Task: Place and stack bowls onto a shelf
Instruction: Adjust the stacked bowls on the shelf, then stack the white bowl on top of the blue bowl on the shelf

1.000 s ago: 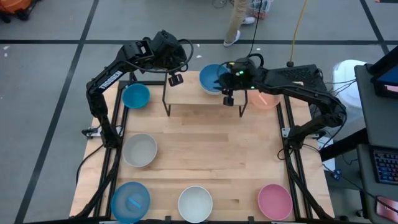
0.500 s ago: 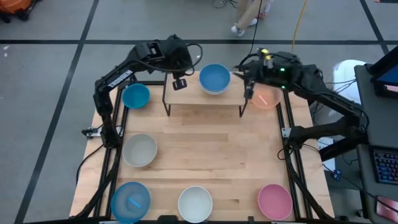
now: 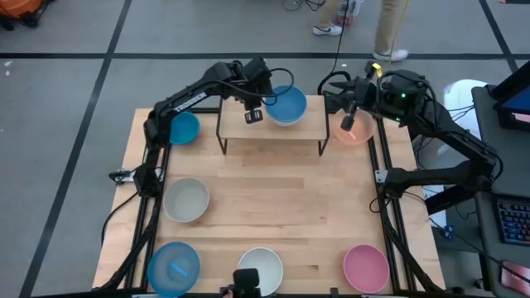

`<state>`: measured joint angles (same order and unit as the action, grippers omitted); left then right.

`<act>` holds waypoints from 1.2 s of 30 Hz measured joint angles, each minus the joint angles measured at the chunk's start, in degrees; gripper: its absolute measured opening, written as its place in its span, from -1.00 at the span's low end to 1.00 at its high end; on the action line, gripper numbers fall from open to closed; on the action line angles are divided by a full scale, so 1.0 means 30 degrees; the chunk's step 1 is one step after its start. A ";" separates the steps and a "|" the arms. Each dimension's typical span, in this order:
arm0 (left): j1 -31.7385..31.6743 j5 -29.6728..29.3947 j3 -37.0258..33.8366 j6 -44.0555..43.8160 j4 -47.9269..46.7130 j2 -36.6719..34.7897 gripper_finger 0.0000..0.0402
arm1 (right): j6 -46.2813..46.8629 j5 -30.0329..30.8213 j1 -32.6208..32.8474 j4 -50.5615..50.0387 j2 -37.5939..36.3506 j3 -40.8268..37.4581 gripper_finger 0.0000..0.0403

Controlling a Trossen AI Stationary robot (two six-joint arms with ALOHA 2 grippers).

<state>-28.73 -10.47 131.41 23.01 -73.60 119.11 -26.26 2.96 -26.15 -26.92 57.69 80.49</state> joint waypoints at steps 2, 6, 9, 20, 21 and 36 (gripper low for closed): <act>-0.0007 0.0015 0.0000 0.0084 0.0000 0.0422 -0.60 | 0.0007 0.0000 0.0000 -0.0001 -0.0078 0.0000 -0.53; -0.0007 0.0049 0.0000 0.0087 0.0053 0.1058 -0.60 | -0.0055 0.0002 0.0000 0.0007 -0.0122 0.0000 -0.53; 0.0003 0.0056 -0.0007 0.0141 0.0217 0.1283 -0.60 | -0.0083 0.0000 0.0000 -0.0001 -0.0120 0.0000 -0.53; 0.0592 0.1468 -0.0007 0.0980 0.2759 0.1203 -0.60 | -0.0409 0.0007 0.0000 -0.0143 -0.0122 0.0000 -0.53; 0.0640 0.1599 -0.0007 0.1084 0.2943 0.1203 -0.60 | -0.0409 0.0007 0.0000 -0.0206 -0.0122 0.0000 -0.53; 0.1164 0.1543 0.0015 0.0858 0.1956 -0.0248 -0.60 | -0.0590 0.1669 0.0007 -0.2035 -0.0794 0.0000 -0.53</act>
<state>-25.24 -5.85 131.46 25.58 -67.74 118.36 -28.03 7.97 -26.13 -33.02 55.31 80.49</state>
